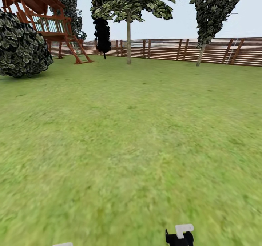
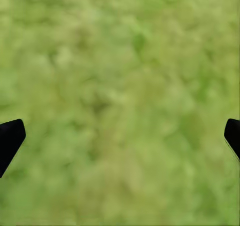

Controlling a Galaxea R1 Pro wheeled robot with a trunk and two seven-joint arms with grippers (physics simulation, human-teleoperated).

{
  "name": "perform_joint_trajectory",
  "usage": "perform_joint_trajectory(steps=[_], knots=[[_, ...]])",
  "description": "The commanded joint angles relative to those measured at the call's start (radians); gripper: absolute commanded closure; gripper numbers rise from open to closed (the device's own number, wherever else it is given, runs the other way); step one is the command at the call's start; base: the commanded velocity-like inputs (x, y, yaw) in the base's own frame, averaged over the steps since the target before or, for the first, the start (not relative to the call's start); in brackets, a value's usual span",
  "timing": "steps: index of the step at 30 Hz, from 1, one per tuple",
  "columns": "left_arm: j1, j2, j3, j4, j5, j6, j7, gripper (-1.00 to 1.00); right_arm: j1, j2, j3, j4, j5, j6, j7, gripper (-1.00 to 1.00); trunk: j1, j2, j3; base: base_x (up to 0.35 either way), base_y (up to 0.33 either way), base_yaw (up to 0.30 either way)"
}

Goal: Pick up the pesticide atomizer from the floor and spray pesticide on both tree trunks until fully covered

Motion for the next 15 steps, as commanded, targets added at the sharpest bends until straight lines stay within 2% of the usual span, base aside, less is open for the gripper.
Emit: perform_joint_trajectory(steps=[1,15], knots=[[-0.001,0.0,0.005,0.001,0.006,-0.003,-0.005,1.0,-0.001,0.001,-0.008,0.001,0.011,-0.002,-0.005,-1.0,0.0,0.0,-0.001,0.338,0.0,0.0],[-0.001,0.0,0.005,0.001,0.006,-0.003,-0.005,1.0,-0.001,-0.001,-0.008,0.001,0.011,-0.002,-0.005,-1.0,0.0,0.0,-0.001,0.338,0.0,0.0]])
